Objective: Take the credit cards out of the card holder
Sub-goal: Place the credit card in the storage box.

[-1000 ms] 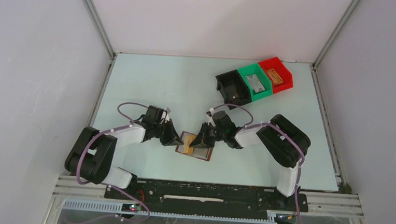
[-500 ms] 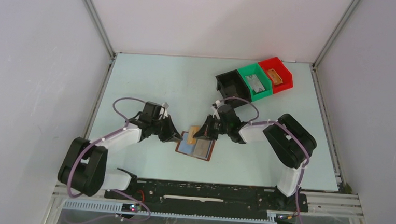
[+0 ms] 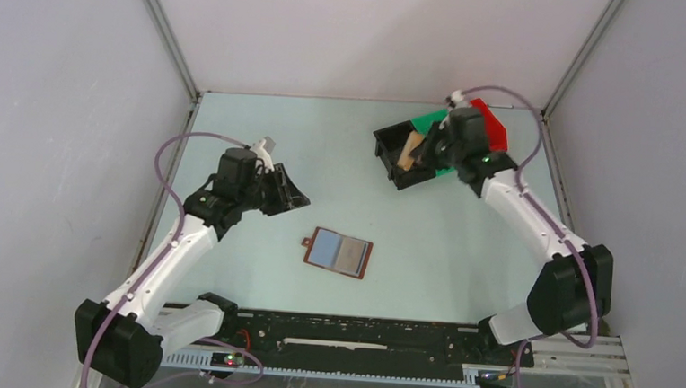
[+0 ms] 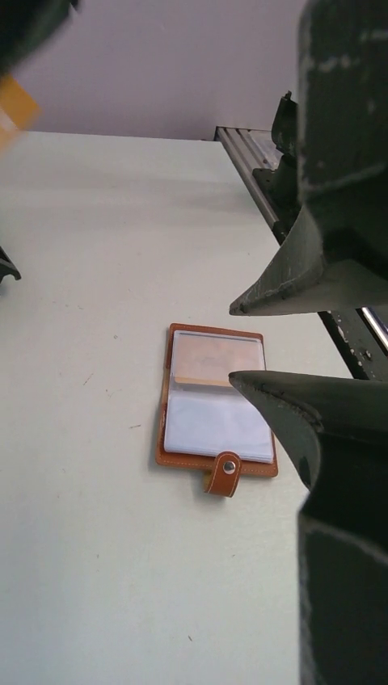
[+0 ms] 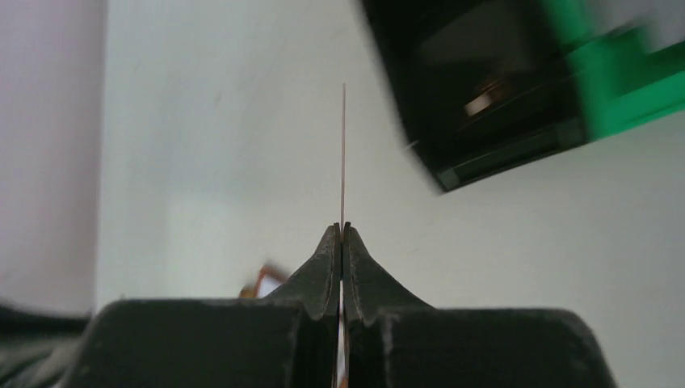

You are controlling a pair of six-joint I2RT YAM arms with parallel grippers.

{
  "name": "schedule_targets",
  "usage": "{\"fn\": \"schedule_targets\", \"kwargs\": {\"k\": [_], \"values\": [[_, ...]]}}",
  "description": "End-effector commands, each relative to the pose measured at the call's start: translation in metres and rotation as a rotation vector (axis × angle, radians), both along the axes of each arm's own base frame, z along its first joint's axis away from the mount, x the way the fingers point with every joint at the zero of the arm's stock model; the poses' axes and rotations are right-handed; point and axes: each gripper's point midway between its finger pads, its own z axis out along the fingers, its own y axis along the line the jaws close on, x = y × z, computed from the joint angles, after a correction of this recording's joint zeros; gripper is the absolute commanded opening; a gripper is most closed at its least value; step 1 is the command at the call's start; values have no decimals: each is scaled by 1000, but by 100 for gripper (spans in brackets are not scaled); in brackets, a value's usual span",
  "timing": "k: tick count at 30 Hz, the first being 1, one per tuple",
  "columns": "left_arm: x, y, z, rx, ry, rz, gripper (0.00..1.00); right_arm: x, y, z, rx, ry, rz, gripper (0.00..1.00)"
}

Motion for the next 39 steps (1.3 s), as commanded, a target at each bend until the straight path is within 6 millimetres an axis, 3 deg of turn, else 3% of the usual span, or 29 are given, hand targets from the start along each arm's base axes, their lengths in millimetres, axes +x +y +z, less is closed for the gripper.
{"fn": "schedule_targets", "kwargs": {"k": [1,5,8,12,18,25,27,31,39], "values": [[-1,3,14,14,-19,-19,36,29,-105,12,-343,4,-200,0],[0,0,12,9,-11,-27,36,65,-151,24,-152,42,-326,0],[0,-1,9,6,-3,-31,36,90,-187,27,-27,59,-523,0],[2,-2,5,4,7,-32,36,118,-213,21,91,147,-752,0],[6,-4,0,5,22,-35,36,163,-208,4,471,229,-981,0],[10,-8,-3,4,42,-50,35,205,-207,-15,732,245,-1270,0],[11,-9,-4,1,47,-56,35,211,-192,-20,756,246,-1317,0],[14,-13,-2,-5,49,-70,35,227,-190,-27,796,221,-1415,0],[15,-15,-1,3,57,-102,35,243,-211,-50,860,187,-1547,0]]}}
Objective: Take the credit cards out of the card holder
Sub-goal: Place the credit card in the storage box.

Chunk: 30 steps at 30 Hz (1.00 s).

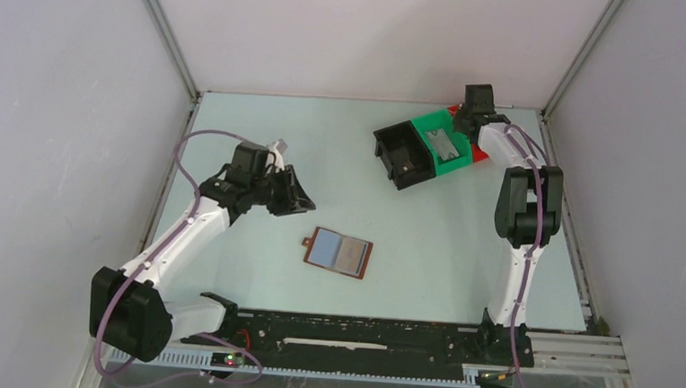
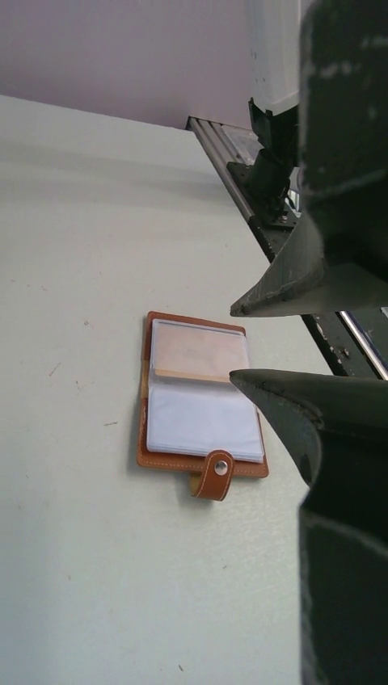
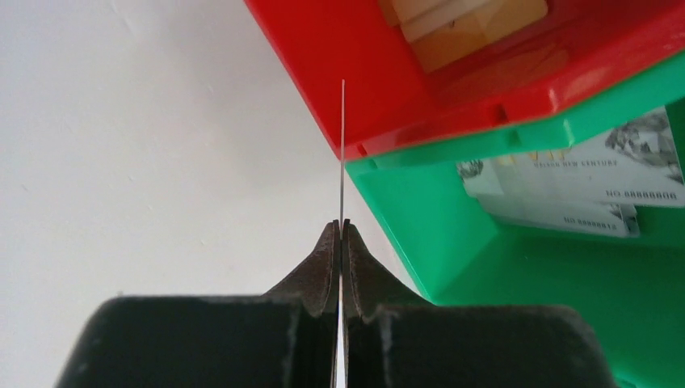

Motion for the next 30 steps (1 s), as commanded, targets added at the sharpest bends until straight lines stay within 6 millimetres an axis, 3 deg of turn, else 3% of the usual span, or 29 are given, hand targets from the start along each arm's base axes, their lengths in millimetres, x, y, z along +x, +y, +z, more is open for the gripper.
{"fn": "schedule_targets", "kwargs": {"k": [1,6,17,21,24,28,30], "values": [[12,-6,26,-24,-78,-47,35,12,-40,5,10,-45,-191,0],[15,-8,22,-17,-63,-67,35,15,-58,-4,-16,-18,-247,0],[24,-12,12,-3,-32,-88,34,14,-85,-43,-17,66,-331,0],[28,-12,10,0,-24,-93,34,18,-84,-58,7,72,-339,0],[31,-13,11,2,-21,-97,34,22,-100,-62,20,65,-370,0],[34,-13,11,5,-16,-102,34,32,-99,-62,38,30,-354,0],[35,-13,11,6,-15,-101,34,38,-97,-61,57,11,-336,6]]}}
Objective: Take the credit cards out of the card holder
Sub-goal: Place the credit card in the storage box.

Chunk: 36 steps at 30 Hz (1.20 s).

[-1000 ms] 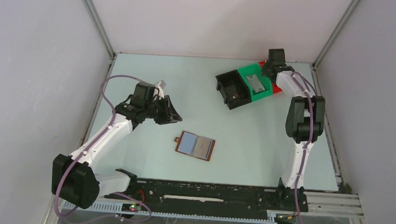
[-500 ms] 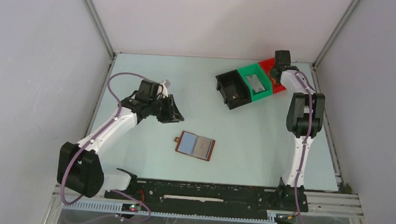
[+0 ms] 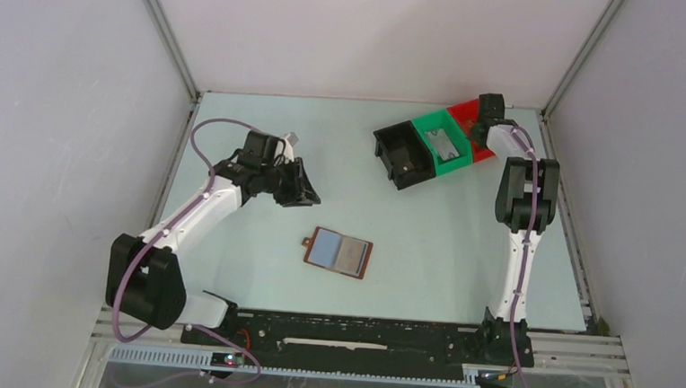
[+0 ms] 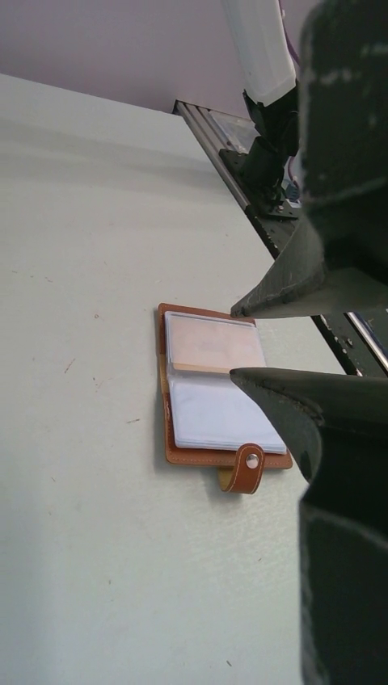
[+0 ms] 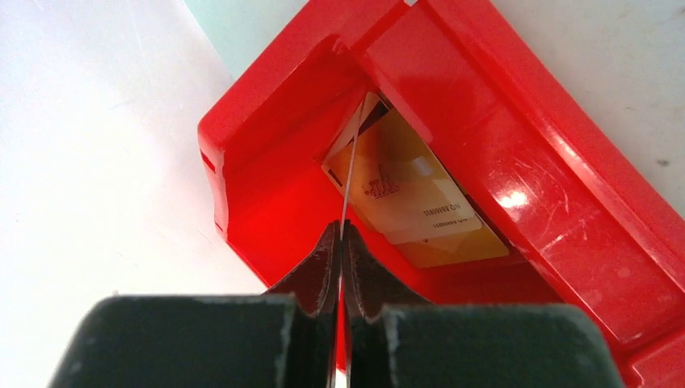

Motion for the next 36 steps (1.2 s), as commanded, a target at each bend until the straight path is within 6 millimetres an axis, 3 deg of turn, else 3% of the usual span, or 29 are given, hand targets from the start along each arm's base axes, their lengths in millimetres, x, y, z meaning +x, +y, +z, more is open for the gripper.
{"fn": "schedule_targets", "kwargs": {"k": [1,11,26,31,36], "values": [[11,-3,20,-20,-54,-25,33,18,-6,15,12,-85,-12,9],[7,-3,21,-31,-56,-22,33,18,3,27,20,-145,59,31],[-7,0,34,-68,-99,-5,33,10,25,86,12,-300,207,33],[-15,3,37,-72,-116,8,34,6,32,120,-32,-347,279,33],[-21,5,40,-74,-136,17,35,-11,42,185,-224,-417,481,34]]}}
